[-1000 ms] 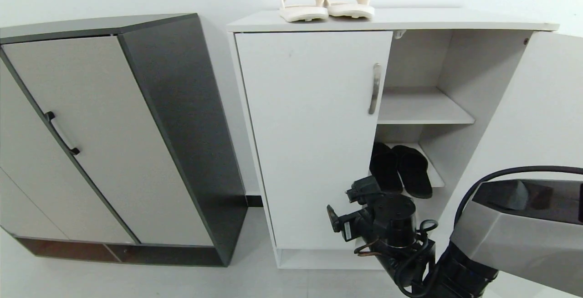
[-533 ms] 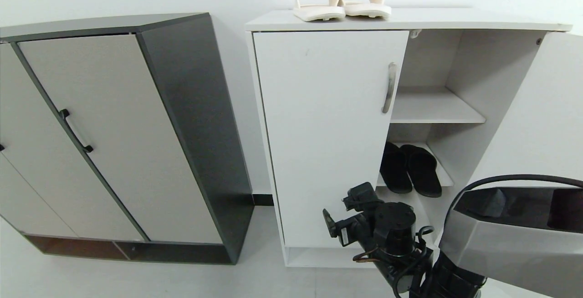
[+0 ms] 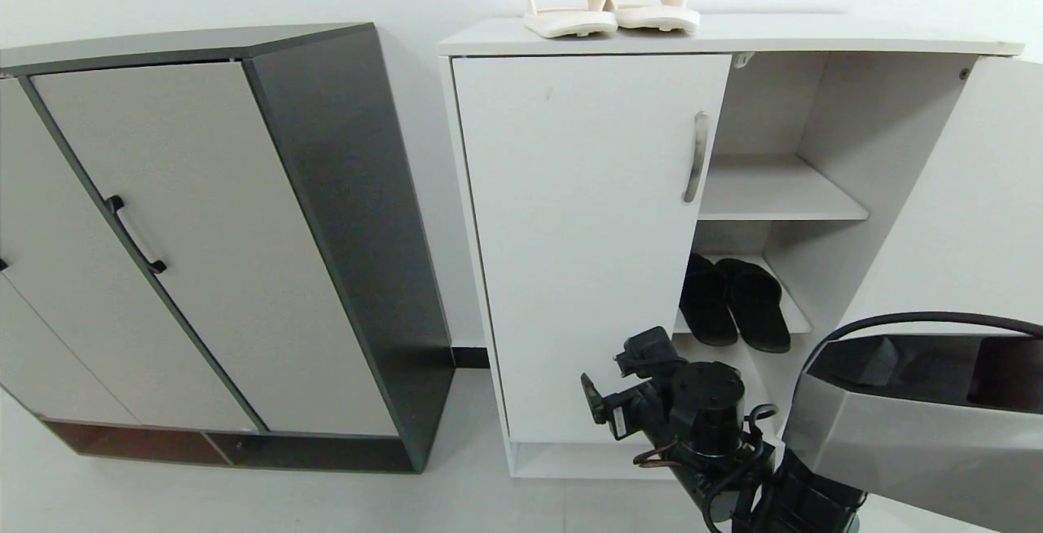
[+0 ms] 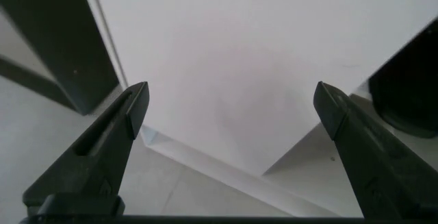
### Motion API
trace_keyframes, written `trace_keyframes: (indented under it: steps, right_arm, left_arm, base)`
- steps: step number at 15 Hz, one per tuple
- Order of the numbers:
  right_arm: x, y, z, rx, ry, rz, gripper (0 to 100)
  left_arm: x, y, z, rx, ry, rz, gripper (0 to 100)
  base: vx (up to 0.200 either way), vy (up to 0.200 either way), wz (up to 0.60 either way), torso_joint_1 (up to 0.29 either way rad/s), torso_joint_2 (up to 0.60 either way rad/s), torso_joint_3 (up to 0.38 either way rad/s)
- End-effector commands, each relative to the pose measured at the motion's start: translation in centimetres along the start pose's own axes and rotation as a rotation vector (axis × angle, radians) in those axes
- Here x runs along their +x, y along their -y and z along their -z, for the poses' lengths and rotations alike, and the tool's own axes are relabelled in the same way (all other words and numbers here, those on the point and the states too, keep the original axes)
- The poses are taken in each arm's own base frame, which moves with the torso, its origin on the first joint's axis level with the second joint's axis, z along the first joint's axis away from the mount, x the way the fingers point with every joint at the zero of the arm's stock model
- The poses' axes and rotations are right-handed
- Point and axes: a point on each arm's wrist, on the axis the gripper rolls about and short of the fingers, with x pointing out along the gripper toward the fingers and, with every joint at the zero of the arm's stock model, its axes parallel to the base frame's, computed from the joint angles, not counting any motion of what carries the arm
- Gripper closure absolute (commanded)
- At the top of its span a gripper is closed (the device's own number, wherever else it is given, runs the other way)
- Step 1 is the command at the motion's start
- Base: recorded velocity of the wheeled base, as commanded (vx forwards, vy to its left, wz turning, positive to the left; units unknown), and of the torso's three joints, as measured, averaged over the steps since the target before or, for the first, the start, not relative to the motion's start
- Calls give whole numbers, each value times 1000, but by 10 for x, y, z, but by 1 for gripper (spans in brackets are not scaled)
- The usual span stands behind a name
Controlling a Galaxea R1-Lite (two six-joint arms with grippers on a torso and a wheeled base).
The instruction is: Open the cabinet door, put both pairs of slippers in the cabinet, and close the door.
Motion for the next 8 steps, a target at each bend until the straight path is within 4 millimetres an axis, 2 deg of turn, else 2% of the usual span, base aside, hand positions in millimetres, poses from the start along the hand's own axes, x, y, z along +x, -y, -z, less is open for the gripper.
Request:
trace_keyframes:
  steps: [1, 5, 8]
  right_arm:
    - [0, 0, 1, -2, -3, 0, 0]
    - [1, 0, 1, -2, -2, 0, 0]
    - [0, 0, 1, -3, -5, 0, 0]
  left_arm:
    - [0, 0, 0, -1, -2, 0, 100]
    - [0, 0, 0, -1, -2, 0, 100]
    - [0, 0, 0, -1, -2, 0, 100]
  base:
    - [0, 0, 0, 0, 0, 0]
    - [0, 0, 0, 16, -217, -298]
    - [0, 0, 0, 51, -536, -360]
